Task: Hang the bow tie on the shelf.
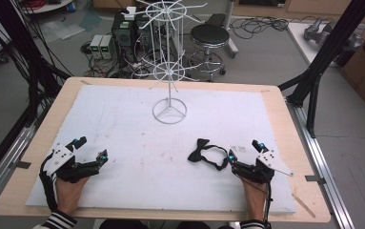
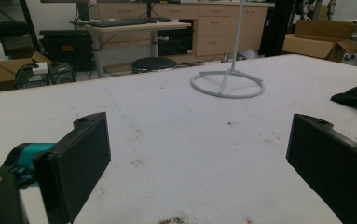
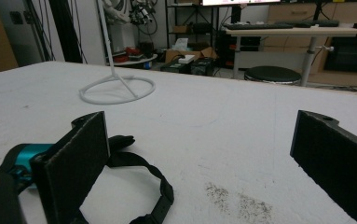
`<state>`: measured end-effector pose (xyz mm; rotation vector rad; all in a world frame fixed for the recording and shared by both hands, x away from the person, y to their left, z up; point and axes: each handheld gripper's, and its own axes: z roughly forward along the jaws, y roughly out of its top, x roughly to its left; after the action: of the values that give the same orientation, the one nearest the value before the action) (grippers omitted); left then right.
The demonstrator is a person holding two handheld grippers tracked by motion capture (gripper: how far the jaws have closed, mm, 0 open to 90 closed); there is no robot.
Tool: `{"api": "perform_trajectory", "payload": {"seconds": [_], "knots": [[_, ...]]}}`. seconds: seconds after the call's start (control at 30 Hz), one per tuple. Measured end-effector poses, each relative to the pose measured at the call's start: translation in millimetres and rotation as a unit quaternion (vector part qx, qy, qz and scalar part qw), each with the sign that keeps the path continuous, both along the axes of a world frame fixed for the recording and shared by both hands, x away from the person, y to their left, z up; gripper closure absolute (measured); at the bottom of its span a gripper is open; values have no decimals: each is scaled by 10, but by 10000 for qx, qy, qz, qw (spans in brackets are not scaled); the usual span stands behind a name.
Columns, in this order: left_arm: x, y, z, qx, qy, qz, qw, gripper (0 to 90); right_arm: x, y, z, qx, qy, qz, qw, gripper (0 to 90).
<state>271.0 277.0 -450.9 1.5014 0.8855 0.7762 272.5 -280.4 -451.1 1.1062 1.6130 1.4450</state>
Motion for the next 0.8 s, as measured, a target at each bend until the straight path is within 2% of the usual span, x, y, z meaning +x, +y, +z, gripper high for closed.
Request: {"api": "perform_trajectory", "payload": {"seconds": [0.17, 0.23, 0.5, 0.6, 0.73, 0.77, 0.8], "knots": [[1, -1, 0, 2, -2, 4, 10000, 67, 30, -9, 15, -15, 146, -21, 9999, 34], [0, 1, 1, 6, 2, 6, 10000, 66, 33, -13, 34, -147, 322, -2, 9994, 34], [1, 0, 0, 1, -2, 7, 10000, 66, 20, -14, 203, -265, 485, 364, 9978, 34], [0, 0, 0, -1, -2, 10, 10000, 66, 36, 22, 282, -343, 615, 597, 9957, 35], [1, 0, 0, 11, -6, 1, 10000, 66, 54, 95, 384, -569, 748, 929, 9912, 55], [1, 0, 0, 11, -6, 1, 10000, 66, 54, 95, 384, -569, 748, 929, 9912, 55], [0, -1, 0, 3, -2, 8, 10000, 66, 63, 143, 438, -859, 772, 937, 9889, 55]]}}
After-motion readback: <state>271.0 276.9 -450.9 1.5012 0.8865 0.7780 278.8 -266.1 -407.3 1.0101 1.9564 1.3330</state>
